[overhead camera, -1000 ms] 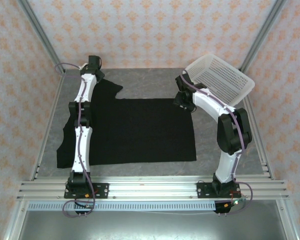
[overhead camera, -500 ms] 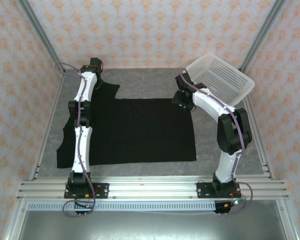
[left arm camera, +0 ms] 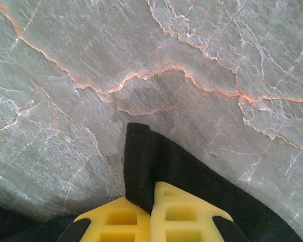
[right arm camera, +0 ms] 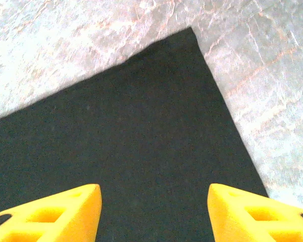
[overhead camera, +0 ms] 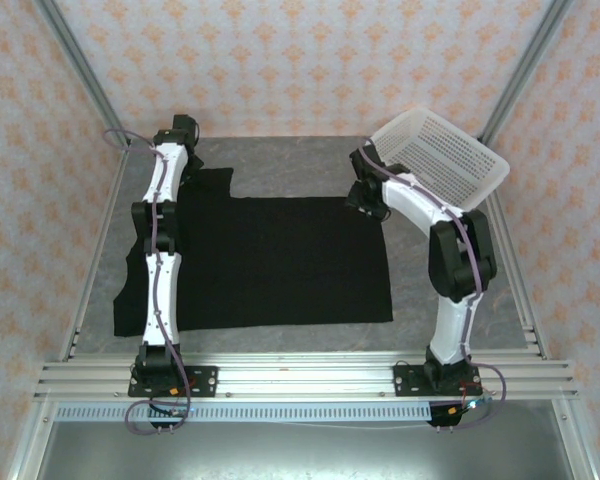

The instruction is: Fold and stack the t-shirts

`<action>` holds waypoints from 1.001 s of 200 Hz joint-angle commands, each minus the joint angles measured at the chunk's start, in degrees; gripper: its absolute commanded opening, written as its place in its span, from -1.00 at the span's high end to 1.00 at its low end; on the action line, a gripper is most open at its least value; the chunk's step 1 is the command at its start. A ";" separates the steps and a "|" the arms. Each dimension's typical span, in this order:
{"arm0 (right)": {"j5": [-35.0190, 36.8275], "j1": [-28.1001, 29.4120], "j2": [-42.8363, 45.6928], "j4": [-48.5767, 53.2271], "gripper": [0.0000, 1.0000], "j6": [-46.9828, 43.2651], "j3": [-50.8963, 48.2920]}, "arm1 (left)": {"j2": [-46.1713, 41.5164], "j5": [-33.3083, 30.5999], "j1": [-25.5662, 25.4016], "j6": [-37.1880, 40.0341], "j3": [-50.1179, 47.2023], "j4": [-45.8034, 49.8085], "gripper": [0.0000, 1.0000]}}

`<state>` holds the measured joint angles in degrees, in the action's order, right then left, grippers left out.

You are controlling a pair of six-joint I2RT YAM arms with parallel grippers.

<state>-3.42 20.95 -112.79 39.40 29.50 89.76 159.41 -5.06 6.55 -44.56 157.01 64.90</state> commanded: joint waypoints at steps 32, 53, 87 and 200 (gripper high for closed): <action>13.63 -0.58 -11.21 3.00 -0.18 -1.29 10.18 | -9.09 -0.10 0.40 1.57 -3.87 0.53 1.00; 14.67 -1.65 -14.15 0.27 -0.18 -2.30 12.32 | -9.89 1.40 0.13 1.75 -4.06 1.19 1.00; 15.24 -3.06 -18.52 -0.28 -0.16 -3.31 16.69 | -11.47 3.00 -0.75 3.04 -4.85 0.84 1.00; 12.07 -4.20 -25.11 4.34 0.26 -2.76 22.09 | -13.08 4.58 -1.27 5.33 -7.34 0.66 1.00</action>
<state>7.42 17.63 -135.46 39.70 26.57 110.59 149.03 -0.23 5.30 -40.40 149.80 64.93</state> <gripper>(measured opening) 0.395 0.058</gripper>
